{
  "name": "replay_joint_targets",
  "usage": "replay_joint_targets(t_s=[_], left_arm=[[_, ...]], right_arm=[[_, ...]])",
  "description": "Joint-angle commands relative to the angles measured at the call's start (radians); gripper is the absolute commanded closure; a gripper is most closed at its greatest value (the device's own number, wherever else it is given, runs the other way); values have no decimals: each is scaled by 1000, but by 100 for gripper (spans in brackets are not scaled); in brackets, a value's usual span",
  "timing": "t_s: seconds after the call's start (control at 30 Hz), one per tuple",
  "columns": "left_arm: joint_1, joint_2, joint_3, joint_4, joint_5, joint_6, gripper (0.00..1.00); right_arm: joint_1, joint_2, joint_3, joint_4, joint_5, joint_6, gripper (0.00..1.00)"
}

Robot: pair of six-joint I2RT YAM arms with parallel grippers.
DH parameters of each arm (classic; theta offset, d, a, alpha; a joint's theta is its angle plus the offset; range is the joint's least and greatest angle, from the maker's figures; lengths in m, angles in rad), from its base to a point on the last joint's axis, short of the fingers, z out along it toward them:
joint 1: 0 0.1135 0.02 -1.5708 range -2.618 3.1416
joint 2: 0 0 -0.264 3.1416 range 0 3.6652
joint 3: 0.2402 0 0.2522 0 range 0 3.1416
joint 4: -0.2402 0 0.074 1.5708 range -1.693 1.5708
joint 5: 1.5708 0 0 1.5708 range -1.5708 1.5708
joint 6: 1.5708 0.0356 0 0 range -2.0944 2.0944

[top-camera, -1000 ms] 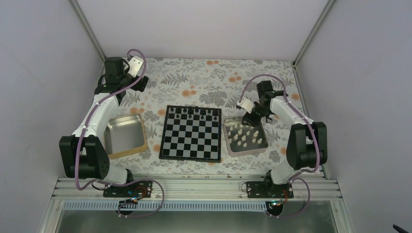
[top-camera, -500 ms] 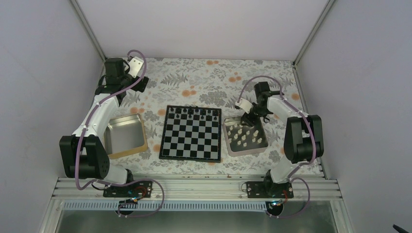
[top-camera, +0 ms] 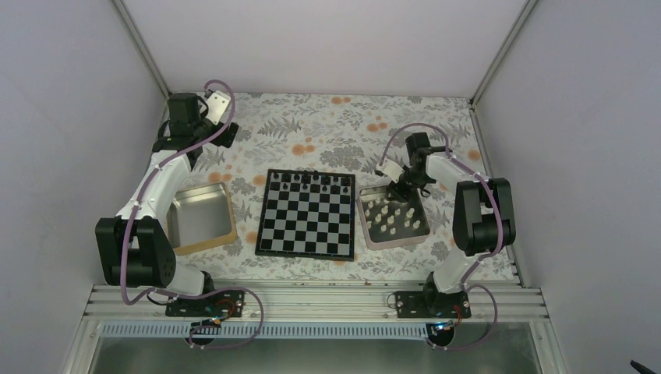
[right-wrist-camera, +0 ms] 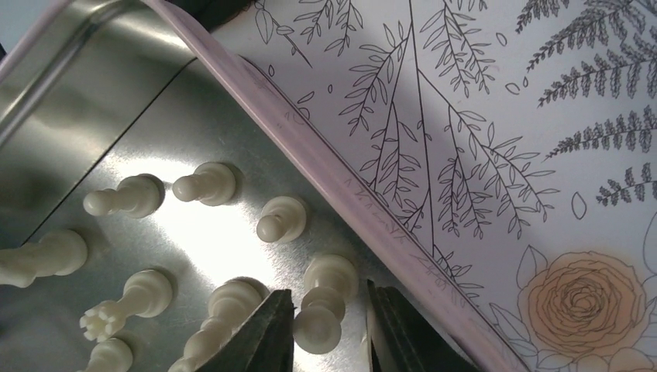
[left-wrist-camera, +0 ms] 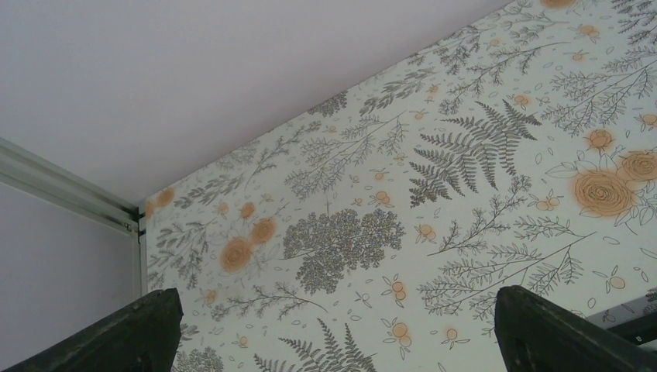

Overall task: Set up the chess pieces on the board
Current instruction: Pick up the chess piece from the storage box, then place the chess piece on the chessboard.

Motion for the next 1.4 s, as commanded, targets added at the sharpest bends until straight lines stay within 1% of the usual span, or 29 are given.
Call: replay_joint_targets(t_s=[0.0,0.1,0.23,0.33,0.43,0.57,0.67,0.77,0.93,1.1,1.27,1.37], left_arm=[[-5,-7,-2,13,14,2,0],[-6,-6,-1,13,17,2,0],[-5,-11,-2,10,24,2,0],[-6,-18,-3,9,31,2,0],[-5,-27,-1,4,40,1,0],[-6,-38,5,-3,56,1,0],[-5,-47,6,-6,69,1,0],[-5,-54,9,-8,75,-2,0],[-5,-70,14,-10,74,-4,0],[-5,-77,22,-11,57,-7,0],[-6,-79,25,-8,45,-10,0],[-5,-81,23,-7,39,-12,0]], right_arm=[[12,8,-12,23,-37,5,76],[12,0,-11,13,-42,4,82],[11,-34,-3,-16,-38,1,87],[15,-57,19,-65,-19,7,88],[29,-126,52,-129,9,15,89],[78,-179,121,-221,49,32,89],[166,-196,193,-281,86,63,89],[280,-187,251,-313,112,106,89],[490,-126,312,-298,146,176,89],[680,-21,336,-250,157,213,90],[802,47,359,-200,154,226,91],[853,69,359,-186,145,228,91]])
